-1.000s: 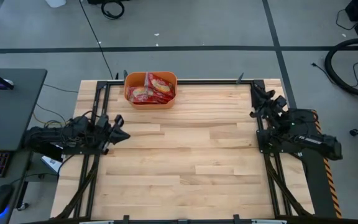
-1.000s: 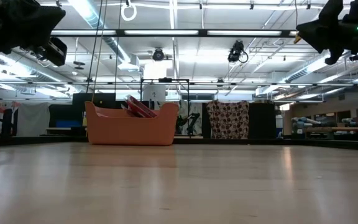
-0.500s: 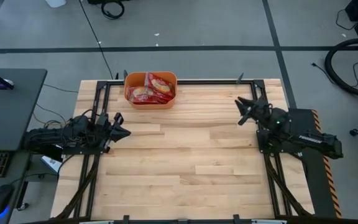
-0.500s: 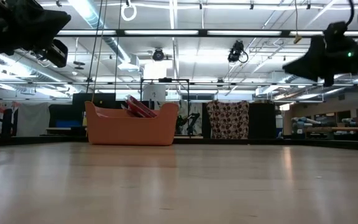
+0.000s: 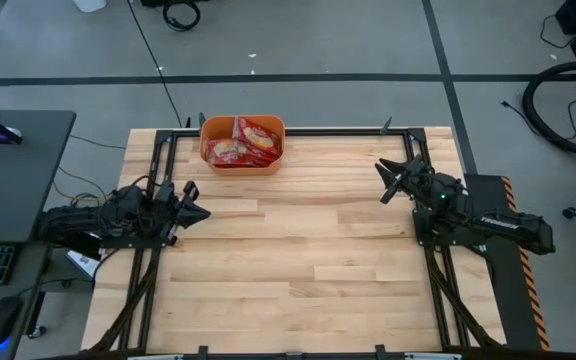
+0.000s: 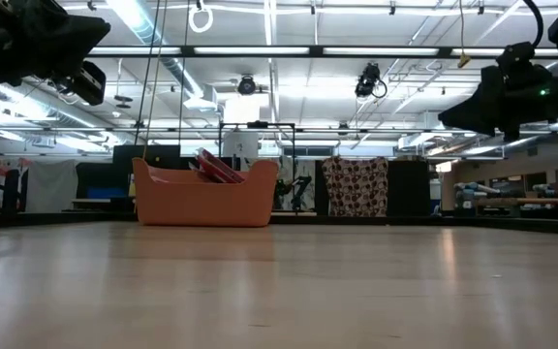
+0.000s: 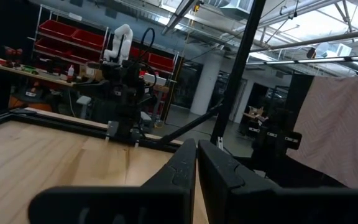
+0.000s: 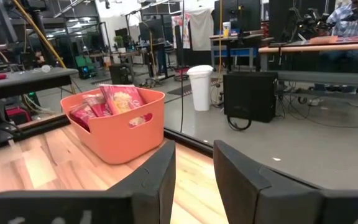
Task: Sort popcorn bags into baskets
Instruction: Return to Home Position
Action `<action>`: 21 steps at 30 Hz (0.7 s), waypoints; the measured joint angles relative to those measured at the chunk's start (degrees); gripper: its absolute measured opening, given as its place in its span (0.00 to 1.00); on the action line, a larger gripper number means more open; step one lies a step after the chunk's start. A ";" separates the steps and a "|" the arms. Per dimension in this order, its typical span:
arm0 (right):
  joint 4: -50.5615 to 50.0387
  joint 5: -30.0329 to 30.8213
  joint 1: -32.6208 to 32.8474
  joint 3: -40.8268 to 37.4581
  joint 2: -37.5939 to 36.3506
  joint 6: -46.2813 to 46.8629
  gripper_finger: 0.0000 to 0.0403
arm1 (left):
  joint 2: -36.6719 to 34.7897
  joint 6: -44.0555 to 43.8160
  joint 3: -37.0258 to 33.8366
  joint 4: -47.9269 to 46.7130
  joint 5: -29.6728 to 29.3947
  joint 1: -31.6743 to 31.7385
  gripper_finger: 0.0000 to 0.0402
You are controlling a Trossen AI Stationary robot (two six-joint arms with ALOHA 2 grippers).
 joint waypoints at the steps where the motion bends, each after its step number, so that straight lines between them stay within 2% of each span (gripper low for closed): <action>1: 0.04 0.00 0.00 0.00 0.00 0.00 0.28 | 0.00 0.01 0.00 0.00 0.01 0.00 0.06; 6: 0.13 0.00 0.00 0.00 0.00 0.00 0.28 | 0.00 0.01 0.00 -0.01 -0.04 -0.31 0.06; 12: 0.13 0.00 0.00 0.00 0.00 0.00 0.28 | 0.00 1.19 -0.02 -0.07 -0.01 -4.70 0.06; 21: 0.13 0.00 0.00 0.02 0.00 0.00 0.28 | -0.04 20.42 -0.02 -0.27 0.01 -12.97 0.06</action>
